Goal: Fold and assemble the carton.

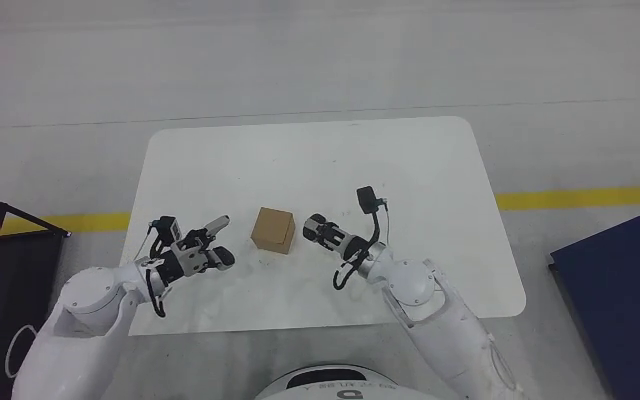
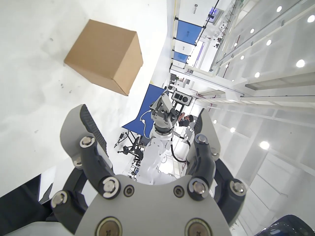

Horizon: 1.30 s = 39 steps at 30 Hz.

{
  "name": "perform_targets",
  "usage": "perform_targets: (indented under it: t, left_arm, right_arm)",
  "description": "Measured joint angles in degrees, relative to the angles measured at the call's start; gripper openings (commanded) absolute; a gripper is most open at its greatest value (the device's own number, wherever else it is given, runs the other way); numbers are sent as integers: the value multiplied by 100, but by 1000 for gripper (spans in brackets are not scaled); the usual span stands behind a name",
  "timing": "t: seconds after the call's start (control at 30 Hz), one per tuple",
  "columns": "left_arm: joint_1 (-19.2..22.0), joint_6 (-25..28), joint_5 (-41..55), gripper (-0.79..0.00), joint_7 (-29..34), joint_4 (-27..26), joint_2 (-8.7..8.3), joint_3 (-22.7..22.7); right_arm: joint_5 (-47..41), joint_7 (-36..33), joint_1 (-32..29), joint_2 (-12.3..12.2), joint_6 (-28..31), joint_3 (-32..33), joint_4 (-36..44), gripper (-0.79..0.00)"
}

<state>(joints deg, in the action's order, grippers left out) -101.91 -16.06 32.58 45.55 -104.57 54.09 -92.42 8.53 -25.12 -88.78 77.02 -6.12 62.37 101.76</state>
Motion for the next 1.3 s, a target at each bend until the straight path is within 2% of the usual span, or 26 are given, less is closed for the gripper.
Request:
perform_targets:
  t: [0.37, 0.57, 0.8, 0.93, 1.03, 1.17, 1.3]
  left_arm:
    - [1574, -491, -426, 0, -280, 1025, 161, 1454]
    - [2204, -462, -588, 0, -460, 1321, 216, 1668]
    - [2859, -732, -1251, 0, -731, 1730, 269, 2047]
    - [3018, -536, -1120, 0, -865, 1893, 332, 2180]
    - [2972, -290, -770, 0, -1107, 1891, 386, 2157]
    - [2580, -186, -631, 0, -1394, 1653, 369, 1959]
    - [2186, -233, -659, 0, -1382, 1416, 315, 1714]
  right_arm:
    - [-135, 272, -150, -16, 259, -49, -130, -785]
    - [-161, 329, -281, -41, 320, -36, -93, -785]
    - [-152, 341, -387, -70, 377, -42, -123, -785]
    - [-145, 345, -471, -94, 417, -10, -88, -785]
    - [-101, 364, -534, -116, 455, 35, -41, -785]
    - [-91, 394, -471, -133, 505, 105, -105, -785]
    - [-177, 564, 33, -76, 495, 34, -749, -785]
